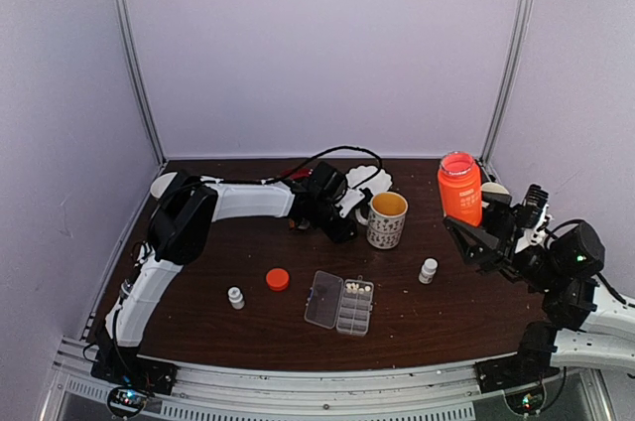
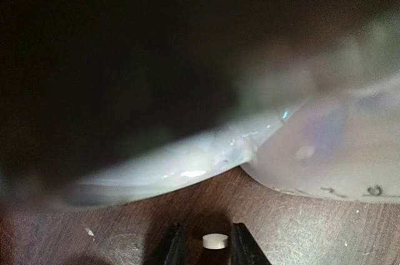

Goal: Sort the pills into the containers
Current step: Pick up the pill, then place the pill in the compartment of the pill container.

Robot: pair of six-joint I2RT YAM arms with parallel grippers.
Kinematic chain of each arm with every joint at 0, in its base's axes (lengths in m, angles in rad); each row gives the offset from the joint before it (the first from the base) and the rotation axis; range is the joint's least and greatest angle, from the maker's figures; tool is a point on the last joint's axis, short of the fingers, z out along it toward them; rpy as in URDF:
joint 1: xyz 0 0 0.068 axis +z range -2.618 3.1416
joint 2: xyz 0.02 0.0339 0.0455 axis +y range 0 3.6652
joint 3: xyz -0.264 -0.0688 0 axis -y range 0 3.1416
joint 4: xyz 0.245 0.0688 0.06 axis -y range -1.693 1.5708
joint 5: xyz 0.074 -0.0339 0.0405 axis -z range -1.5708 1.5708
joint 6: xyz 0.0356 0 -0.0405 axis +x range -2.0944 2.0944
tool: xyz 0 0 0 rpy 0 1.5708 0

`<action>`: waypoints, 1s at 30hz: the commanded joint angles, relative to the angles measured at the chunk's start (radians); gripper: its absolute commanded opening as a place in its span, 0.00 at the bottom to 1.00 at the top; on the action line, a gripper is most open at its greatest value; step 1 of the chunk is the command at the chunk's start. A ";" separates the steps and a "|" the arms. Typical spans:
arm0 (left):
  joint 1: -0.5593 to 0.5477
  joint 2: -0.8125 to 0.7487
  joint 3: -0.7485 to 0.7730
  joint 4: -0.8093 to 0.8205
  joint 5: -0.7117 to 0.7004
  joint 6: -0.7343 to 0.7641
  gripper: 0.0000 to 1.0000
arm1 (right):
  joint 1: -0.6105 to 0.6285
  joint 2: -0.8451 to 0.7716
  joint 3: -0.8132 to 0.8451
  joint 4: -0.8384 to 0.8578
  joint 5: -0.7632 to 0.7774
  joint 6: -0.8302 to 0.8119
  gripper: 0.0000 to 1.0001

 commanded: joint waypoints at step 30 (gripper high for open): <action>-0.072 -0.321 -0.364 0.055 -0.049 -0.096 0.13 | -0.005 -0.012 0.021 -0.021 0.059 0.010 0.00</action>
